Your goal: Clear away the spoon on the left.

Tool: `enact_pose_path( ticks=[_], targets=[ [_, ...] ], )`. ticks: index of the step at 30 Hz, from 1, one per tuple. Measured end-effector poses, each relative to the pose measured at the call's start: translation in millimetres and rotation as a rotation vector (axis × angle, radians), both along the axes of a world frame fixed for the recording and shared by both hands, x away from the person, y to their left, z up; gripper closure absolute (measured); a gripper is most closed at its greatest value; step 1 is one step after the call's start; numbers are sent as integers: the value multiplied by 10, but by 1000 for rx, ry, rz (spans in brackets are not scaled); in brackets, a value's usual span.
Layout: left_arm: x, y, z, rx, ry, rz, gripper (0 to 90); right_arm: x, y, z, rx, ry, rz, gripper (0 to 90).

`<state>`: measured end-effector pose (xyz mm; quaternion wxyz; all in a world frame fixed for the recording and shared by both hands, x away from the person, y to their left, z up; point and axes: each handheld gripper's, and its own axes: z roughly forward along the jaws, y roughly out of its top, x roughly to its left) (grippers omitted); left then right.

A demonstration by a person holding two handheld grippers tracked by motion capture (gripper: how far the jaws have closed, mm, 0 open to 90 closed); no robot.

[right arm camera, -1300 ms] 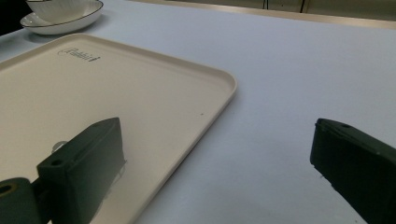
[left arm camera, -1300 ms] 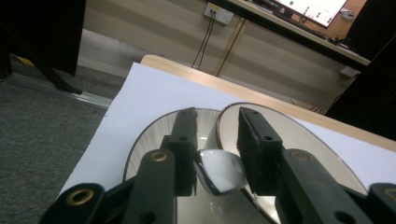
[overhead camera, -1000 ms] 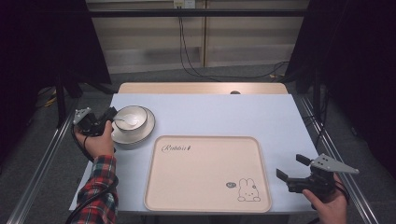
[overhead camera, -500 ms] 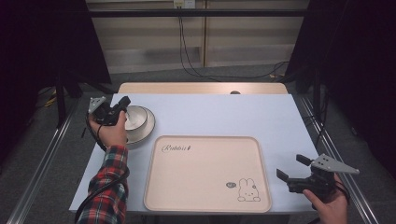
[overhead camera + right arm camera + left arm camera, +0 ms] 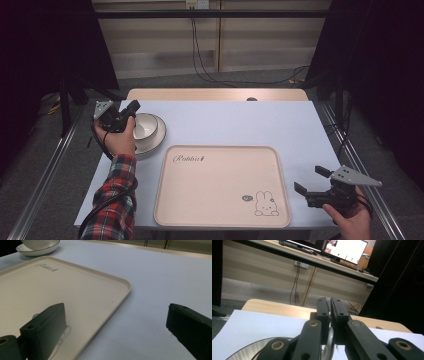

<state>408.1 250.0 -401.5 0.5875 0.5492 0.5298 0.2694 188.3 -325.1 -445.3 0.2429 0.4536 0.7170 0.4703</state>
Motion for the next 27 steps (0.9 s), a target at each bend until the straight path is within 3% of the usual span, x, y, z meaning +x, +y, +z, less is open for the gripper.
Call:
enact_pose_path(
  ticks=[5, 9, 27],
  targets=[
    [-33, 40, 98, 16, 8, -32, 863, 5, 22, 0, -5, -2, 8, 25],
    [-30, 52, 135, -1, 24, -47, 864, 8, 29, -1, -4, 1, 14, 25],
    [-1, 48, 210, -13, 48, -85, 866, 13, 33, 1, -4, -3, 19, 25]
  ],
)
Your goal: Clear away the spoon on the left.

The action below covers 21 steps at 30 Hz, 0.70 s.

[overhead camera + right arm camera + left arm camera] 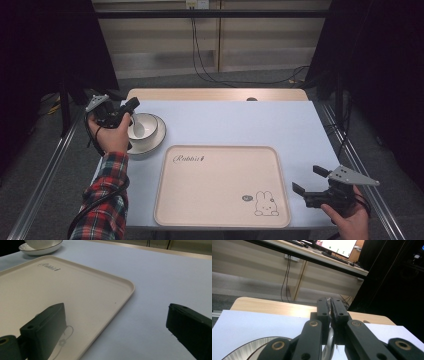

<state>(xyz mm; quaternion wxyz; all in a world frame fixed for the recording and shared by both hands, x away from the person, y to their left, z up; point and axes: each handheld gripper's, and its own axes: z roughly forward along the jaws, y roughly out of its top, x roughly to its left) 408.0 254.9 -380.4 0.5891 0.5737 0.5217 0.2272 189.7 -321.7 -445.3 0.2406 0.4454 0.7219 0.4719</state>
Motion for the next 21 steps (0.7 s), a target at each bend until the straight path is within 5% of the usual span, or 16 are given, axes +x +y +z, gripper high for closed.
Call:
enact_pose_path(
  ticks=[11, 21],
  targets=[
    [3, 7, -215, 9, 39, 13, 865, -2, 5, 0, 2, 2, 4, 24],
    [-3, -25, 43, -1, 10, -22, 866, 2, 8, 3, 2, 0, 1, 25]
  ],
)
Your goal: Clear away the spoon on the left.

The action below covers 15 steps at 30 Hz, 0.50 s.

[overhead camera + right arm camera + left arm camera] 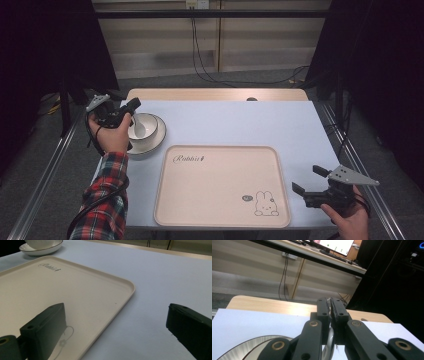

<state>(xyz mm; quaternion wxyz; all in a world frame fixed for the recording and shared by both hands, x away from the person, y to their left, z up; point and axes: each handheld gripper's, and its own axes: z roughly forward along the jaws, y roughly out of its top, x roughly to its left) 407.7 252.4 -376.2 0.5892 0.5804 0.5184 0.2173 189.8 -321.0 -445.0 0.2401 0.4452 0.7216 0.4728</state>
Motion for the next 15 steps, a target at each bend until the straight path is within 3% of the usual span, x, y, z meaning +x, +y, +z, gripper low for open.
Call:
enact_pose_path(
  ticks=[11, 15],
  targets=[
    [-51, -138, 259, -29, 13, -109, 866, -3, -11, 8, 2, -3, 1, 25],
    [-77, -187, 293, -44, 21, -154, 866, -3, 5, 7, 0, -1, 1, 24]
  ],
)
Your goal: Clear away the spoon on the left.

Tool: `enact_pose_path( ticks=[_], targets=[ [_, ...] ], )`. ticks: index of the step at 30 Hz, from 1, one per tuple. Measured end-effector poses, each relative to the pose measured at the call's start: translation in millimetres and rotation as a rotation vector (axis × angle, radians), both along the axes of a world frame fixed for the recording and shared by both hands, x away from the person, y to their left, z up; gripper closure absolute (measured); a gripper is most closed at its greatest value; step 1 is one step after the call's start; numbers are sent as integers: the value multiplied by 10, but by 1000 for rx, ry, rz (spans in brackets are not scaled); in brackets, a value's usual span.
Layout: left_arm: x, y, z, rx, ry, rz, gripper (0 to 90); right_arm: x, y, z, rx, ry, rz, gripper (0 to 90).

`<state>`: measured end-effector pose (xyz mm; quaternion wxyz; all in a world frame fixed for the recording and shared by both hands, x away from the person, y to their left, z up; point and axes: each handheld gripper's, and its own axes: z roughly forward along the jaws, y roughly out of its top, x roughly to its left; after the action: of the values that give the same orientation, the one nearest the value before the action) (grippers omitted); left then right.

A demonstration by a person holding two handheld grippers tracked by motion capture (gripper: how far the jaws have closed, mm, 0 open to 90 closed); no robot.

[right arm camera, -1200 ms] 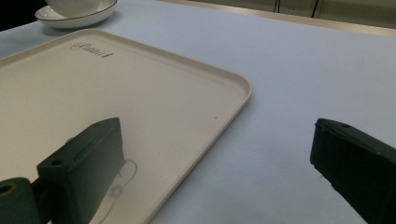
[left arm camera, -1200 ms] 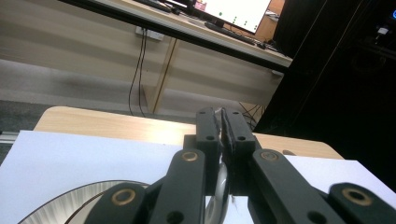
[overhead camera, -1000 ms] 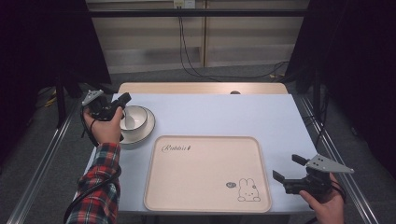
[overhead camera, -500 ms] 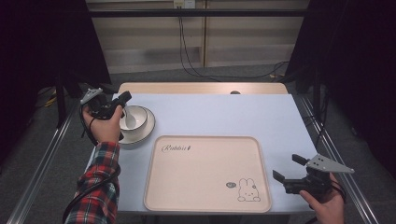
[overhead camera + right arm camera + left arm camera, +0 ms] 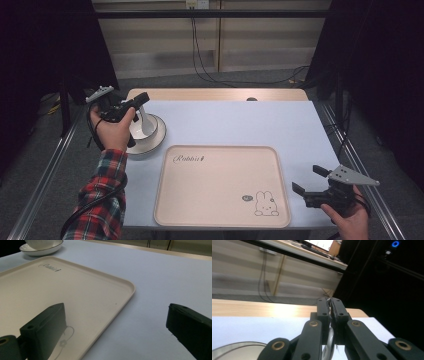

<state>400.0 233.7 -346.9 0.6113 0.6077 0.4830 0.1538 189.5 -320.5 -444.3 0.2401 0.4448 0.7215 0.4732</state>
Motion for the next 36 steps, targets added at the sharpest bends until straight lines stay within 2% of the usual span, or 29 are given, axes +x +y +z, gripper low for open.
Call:
enact_pose_path(
  ticks=[10, 13, 14, 16, 20, 26, 35, 36],
  targets=[
    [-130, -189, 15, 8, 17, -93, 866, 2, 11, -2, -3, 1, 6, 24],
    [-166, -226, -17, 7, 20, -134, 866, 1, 17, -5, -6, 5, 12, 24],
    [-184, -256, -27, -7, 19, -129, 866, 1, 20, -6, -7, 4, 12, 25],
    [-210, -274, -49, 11, 18, -156, 866, 3, 23, -7, -9, 2, 9, 24],
    [-273, -338, -102, -1, 25, -175, 866, 2, 26, -8, -7, 4, 7, 24],
    [-357, -398, -197, 18, 36, -217, 866, 2, 36, -7, -8, 4, 15, 24],
    [-500, -506, -293, 13, 40, -268, 866, 2, 50, -11, -12, 8, 16, 24],
    [-541, -529, -315, 8, 43, -292, 866, 0, 53, -10, -11, 8, 17, 24]
  ],
)
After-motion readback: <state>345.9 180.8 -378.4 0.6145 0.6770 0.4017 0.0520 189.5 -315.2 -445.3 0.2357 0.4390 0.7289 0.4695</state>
